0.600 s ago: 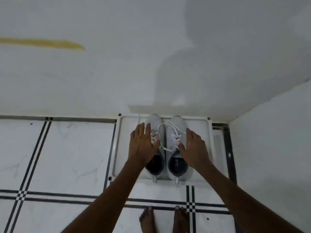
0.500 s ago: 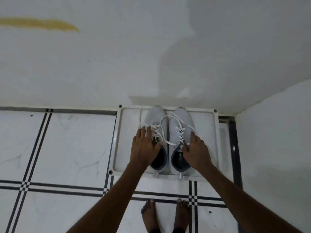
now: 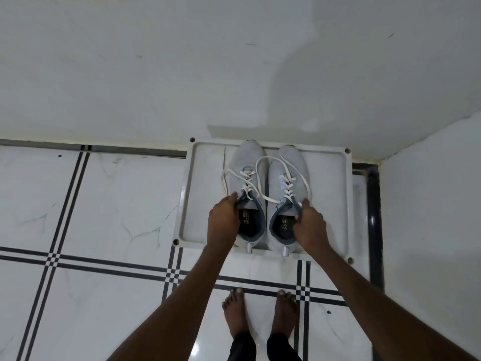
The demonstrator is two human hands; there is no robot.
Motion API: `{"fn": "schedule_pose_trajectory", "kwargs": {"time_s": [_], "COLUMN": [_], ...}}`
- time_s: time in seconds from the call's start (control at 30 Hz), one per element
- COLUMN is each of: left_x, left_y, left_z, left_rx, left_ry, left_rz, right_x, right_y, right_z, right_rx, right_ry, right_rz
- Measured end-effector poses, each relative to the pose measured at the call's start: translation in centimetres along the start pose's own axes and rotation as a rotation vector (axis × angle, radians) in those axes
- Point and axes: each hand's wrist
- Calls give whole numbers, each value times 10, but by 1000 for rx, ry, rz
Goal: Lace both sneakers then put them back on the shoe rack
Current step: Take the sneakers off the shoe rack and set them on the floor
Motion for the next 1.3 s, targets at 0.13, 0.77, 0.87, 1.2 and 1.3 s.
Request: {"fn": "schedule_pose_trajectory", "kwargs": {"time_s": [0.13, 0.77, 0.87, 1.2, 1.3], "left_x": [-23, -241, -268, -278, -262], "left_y": [2, -92, -127, -239, -269], "left_z": [-12, -28, 2, 165, 221], "left_rx": [-54, -135, -129, -93, -83], "left_ry": [85, 178, 172, 88, 75], "left_rz": [-37, 93, 69, -32, -47], "right_x": [-26, -248, -270, -238, -207], "right_y": [0, 49, 66, 157, 185], "right_z": [-10, 62, 105, 278, 332], "right_rx": [19, 100, 97, 108, 128], "right_ry": [13, 92, 85, 38, 64], "right_rz": [-34, -69, -51, 20, 51]}}
Point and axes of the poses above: each hand's wrist, its own x-axis towards the middle knuckle, its own z-axis out of the palm, y = z × x
